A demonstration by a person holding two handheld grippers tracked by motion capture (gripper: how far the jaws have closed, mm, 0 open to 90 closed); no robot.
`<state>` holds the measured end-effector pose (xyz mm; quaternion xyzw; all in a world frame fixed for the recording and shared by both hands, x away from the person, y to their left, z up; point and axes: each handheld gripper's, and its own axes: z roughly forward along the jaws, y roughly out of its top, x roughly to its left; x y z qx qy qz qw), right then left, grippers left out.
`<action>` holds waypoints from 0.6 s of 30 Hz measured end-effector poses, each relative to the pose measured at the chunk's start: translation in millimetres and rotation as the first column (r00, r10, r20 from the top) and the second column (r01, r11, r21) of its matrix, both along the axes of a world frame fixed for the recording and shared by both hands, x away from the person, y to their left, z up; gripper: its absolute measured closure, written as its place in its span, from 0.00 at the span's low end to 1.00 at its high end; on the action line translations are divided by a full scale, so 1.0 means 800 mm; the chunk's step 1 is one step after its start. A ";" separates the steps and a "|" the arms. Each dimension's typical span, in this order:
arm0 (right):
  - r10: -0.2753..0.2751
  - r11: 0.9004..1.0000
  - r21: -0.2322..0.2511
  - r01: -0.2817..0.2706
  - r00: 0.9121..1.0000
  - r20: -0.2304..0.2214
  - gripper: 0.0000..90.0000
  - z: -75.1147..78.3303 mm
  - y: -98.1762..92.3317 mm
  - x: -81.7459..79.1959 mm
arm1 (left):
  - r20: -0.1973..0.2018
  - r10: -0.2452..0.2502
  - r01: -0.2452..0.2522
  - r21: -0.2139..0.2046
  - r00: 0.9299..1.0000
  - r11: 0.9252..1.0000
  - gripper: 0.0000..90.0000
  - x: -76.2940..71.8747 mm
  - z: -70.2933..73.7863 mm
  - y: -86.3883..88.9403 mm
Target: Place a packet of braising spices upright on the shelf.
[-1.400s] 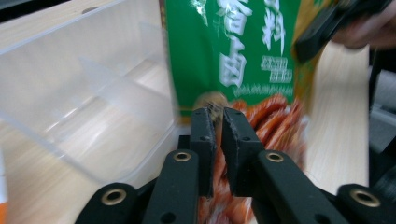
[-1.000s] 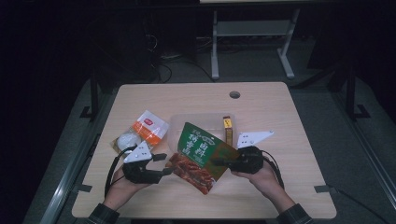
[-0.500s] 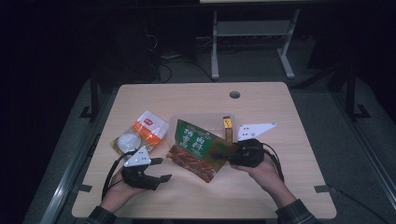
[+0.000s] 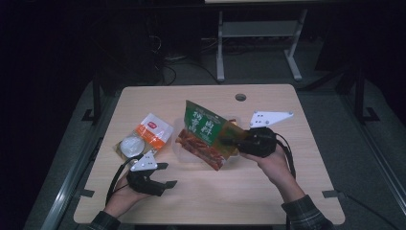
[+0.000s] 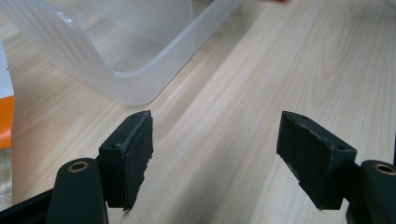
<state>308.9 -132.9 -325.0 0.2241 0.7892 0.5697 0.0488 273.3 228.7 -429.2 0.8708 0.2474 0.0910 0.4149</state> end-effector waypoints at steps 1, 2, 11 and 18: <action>-0.012 1.000 0.003 0.012 1.000 0.004 0.99 0.003 -0.001 0.003 | -0.002 -0.001 0.001 0.000 1.000 1.000 0.29 0.000 0.000 0.000; -0.024 1.000 0.006 0.024 1.000 0.006 0.99 0.005 -0.003 0.006 | -0.001 -0.001 0.001 0.000 1.000 1.000 0.29 0.000 0.000 0.000; -0.124 0.992 0.012 0.123 0.992 0.018 0.99 0.014 -0.011 0.029 | 0.000 -0.003 0.003 -0.003 1.000 1.000 0.29 -0.001 -0.001 -0.002; -0.192 0.981 -0.001 0.192 0.981 0.013 0.99 0.009 -0.010 0.045 | -0.003 -0.003 0.003 0.006 1.000 1.000 0.29 -0.001 -0.001 -0.002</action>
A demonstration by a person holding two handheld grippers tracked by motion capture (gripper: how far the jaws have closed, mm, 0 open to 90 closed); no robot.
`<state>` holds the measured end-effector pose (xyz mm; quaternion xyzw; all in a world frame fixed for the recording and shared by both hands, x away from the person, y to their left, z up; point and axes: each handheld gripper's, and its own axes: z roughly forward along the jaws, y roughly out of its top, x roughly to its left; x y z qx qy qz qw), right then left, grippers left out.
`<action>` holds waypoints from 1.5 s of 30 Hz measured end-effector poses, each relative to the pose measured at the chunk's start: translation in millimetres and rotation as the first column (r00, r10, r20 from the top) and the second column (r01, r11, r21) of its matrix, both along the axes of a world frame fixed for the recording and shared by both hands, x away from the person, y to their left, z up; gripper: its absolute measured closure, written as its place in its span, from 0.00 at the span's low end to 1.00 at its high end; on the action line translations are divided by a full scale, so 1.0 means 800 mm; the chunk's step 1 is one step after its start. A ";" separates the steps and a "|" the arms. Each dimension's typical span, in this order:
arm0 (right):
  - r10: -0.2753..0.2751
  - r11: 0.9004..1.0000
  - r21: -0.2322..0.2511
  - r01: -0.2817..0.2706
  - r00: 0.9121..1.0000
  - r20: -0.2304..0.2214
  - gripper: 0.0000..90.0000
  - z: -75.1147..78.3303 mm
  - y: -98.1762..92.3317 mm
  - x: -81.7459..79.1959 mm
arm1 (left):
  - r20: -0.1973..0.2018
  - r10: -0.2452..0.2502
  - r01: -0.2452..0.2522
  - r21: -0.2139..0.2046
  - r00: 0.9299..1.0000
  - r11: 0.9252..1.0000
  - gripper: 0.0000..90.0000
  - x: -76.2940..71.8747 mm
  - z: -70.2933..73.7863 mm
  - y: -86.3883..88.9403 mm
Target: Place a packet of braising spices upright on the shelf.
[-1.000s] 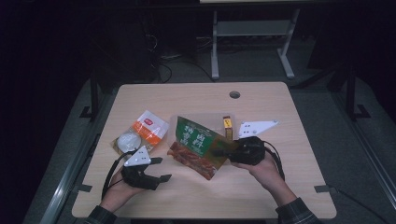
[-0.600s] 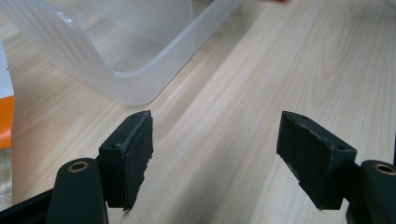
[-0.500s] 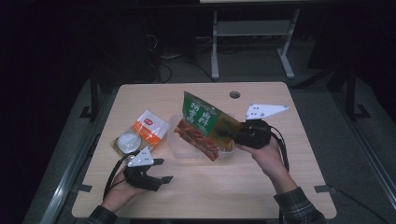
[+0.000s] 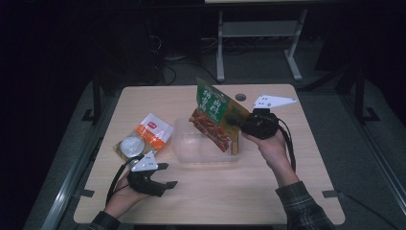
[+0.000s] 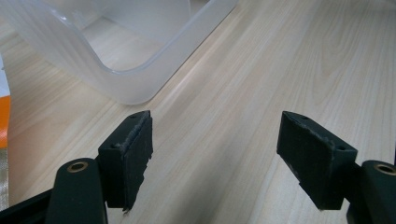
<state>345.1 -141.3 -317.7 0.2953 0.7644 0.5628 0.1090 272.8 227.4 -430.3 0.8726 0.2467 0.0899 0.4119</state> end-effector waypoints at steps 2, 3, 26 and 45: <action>-0.022 1.000 -0.002 0.022 1.000 -0.008 0.99 -0.002 0.000 0.003 | -0.007 0.000 0.000 0.003 1.000 1.000 0.29 -0.001 0.000 0.000; -0.031 1.000 0.000 0.031 1.000 -0.006 0.99 -0.003 -0.001 0.004 | -0.007 0.000 0.000 0.003 1.000 1.000 0.29 -0.001 0.000 0.000; -0.183 0.982 -0.054 0.180 0.982 -0.051 0.99 -0.021 -0.001 0.008 | -0.022 -0.016 0.016 0.023 1.000 1.000 0.28 -0.001 -0.004 -0.005; -0.161 0.984 -0.090 0.153 0.983 -0.089 0.99 -0.046 0.010 0.017 | -0.028 -0.022 0.023 0.035 0.999 0.999 0.27 -0.002 -0.006 -0.007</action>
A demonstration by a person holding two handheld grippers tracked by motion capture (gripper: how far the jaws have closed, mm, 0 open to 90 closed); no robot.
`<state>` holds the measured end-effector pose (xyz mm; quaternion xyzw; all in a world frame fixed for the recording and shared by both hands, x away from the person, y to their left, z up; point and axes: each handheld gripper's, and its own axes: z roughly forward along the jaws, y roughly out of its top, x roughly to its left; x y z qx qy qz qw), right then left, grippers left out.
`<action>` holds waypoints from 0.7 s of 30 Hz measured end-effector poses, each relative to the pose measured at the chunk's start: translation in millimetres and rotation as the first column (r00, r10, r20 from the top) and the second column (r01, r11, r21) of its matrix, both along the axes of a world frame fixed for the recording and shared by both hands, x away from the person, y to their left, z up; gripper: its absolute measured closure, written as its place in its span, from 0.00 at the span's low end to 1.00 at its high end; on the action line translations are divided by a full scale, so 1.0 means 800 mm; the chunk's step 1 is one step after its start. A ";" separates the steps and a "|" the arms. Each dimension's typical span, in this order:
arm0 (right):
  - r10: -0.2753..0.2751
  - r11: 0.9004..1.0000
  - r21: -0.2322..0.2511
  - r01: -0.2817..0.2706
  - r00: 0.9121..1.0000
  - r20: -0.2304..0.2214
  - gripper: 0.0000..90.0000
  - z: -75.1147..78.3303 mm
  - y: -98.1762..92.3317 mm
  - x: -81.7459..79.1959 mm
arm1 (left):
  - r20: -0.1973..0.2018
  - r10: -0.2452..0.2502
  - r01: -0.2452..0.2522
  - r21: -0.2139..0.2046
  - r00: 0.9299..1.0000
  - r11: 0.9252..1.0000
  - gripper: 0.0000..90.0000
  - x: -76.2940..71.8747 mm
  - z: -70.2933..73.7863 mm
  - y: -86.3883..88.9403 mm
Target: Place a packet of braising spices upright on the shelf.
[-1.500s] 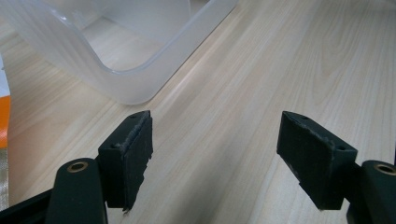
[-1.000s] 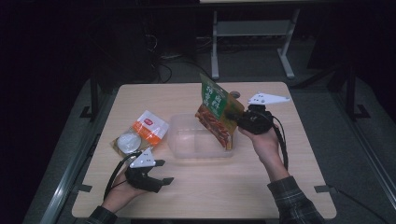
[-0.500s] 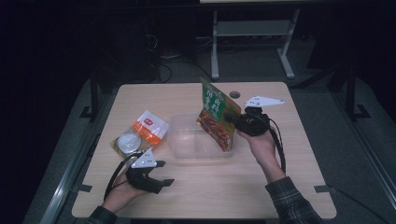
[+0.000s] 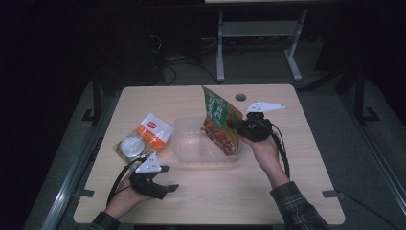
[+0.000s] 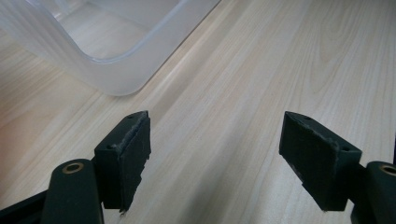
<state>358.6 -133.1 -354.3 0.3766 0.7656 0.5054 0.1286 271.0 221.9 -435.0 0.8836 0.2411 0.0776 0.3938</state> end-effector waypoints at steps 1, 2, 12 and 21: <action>0.000 1.000 -0.001 0.000 1.000 -0.004 0.99 -0.001 0.000 0.001 | 0.001 -0.001 0.001 0.002 1.000 1.000 0.27 0.000 0.000 0.000; -0.001 1.000 -0.005 0.001 1.000 -0.007 0.99 -0.002 0.001 0.001 | 0.003 -0.002 0.002 0.003 1.000 1.000 0.27 0.000 0.000 0.000; 0.003 1.000 -0.007 -0.003 1.000 -0.022 0.99 -0.006 0.002 0.004 | -0.007 -0.014 0.014 0.009 1.000 1.000 0.26 0.000 -0.003 -0.002; -0.002 1.000 -0.015 0.001 1.000 -0.024 0.96 -0.008 0.002 0.005 | -0.015 -0.022 0.023 0.016 1.000 1.000 0.26 0.001 -0.004 -0.003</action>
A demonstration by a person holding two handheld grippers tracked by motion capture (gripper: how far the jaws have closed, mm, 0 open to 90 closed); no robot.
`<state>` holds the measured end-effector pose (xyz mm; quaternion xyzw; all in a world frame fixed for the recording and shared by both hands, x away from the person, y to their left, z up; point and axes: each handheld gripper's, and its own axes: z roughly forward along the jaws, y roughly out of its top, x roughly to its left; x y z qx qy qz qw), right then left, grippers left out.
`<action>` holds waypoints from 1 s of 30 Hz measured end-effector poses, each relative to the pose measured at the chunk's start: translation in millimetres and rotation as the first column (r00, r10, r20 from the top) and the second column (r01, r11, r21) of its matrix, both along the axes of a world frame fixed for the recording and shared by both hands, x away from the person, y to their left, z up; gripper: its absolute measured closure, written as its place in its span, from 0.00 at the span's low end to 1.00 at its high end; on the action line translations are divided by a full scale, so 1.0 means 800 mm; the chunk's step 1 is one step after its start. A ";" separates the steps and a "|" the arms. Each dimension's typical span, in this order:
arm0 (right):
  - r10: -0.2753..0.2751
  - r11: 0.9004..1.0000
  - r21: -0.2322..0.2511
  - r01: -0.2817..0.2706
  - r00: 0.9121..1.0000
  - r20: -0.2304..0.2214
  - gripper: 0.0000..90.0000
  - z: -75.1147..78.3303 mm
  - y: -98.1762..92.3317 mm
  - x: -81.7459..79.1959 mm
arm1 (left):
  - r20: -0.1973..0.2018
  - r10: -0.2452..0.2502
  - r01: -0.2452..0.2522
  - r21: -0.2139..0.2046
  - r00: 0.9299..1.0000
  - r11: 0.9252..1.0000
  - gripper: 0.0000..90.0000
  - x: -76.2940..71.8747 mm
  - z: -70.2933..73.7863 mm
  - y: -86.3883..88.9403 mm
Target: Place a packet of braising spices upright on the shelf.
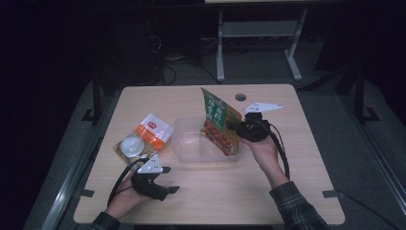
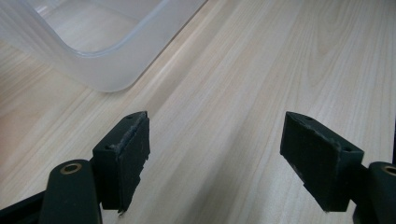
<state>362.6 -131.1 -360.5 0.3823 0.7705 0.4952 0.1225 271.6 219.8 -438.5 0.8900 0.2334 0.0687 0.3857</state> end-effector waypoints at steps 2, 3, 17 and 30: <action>0.000 1.000 -0.002 0.000 1.000 0.006 0.86 0.002 0.001 -0.001 | 0.004 -0.001 0.001 0.000 1.000 1.000 0.26 0.000 0.000 0.000; -0.004 1.000 -0.004 0.004 1.000 0.007 0.82 0.003 0.001 -0.002 | 0.003 0.000 0.000 0.001 1.000 1.000 0.26 0.000 0.000 0.000; 0.016 0.998 -0.060 -0.013 0.999 0.043 0.44 0.010 0.000 -0.014 | 0.003 -0.001 0.001 0.004 1.000 1.000 0.26 0.000 0.000 0.000; 0.076 0.995 -0.061 -0.074 0.996 0.041 0.37 0.006 -0.032 -0.055 | 0.008 -0.005 0.005 0.004 1.000 1.000 0.26 -0.001 0.002 0.001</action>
